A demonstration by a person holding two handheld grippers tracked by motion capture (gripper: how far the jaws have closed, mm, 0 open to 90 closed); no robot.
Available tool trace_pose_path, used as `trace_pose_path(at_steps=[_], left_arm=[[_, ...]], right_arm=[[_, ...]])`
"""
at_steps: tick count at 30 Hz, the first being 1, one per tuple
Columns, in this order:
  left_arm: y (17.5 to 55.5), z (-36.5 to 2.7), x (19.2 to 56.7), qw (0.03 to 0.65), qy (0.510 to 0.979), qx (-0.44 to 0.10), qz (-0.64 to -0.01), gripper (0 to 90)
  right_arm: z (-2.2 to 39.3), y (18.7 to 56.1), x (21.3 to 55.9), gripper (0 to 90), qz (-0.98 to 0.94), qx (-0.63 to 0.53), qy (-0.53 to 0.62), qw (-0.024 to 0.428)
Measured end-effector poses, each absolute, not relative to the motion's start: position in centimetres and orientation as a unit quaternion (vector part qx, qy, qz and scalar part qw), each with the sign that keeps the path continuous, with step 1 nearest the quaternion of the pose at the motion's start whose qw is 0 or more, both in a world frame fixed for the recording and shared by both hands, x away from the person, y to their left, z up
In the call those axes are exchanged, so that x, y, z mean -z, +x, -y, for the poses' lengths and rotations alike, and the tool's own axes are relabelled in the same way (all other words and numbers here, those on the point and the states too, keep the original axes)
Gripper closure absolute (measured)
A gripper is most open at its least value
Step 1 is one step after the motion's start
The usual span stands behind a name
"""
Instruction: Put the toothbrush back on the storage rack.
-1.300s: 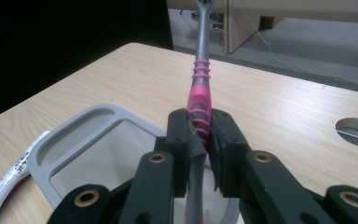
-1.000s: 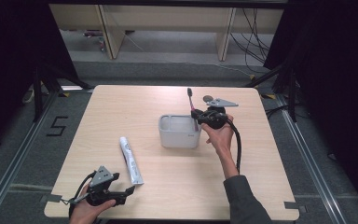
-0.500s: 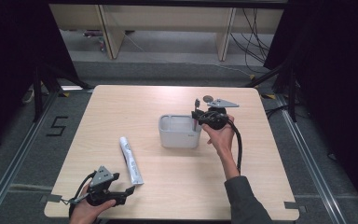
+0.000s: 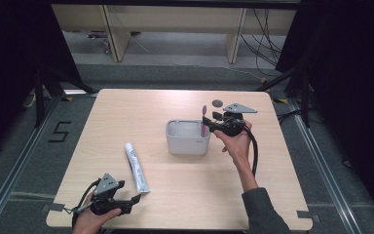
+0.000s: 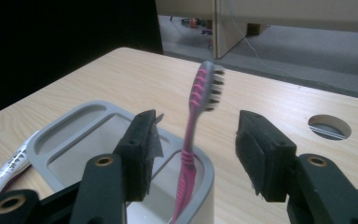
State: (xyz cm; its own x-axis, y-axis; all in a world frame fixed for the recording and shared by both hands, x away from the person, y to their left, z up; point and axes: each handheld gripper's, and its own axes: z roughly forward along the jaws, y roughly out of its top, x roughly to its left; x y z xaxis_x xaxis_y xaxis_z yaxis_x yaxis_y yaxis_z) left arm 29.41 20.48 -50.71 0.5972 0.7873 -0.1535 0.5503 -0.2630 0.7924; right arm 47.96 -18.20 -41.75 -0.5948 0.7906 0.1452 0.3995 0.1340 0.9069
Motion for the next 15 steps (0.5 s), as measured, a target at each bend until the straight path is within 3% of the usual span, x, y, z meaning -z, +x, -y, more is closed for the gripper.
trace_pose_path(at_steps=[15], left_arm=[[29.4,-20.5,50.7,0.431,0.783,-0.139,-0.427,18.5]], right_arm=[[20.5,44.1,40.8,44.3,-0.75,-0.493,0.4,0.183]])
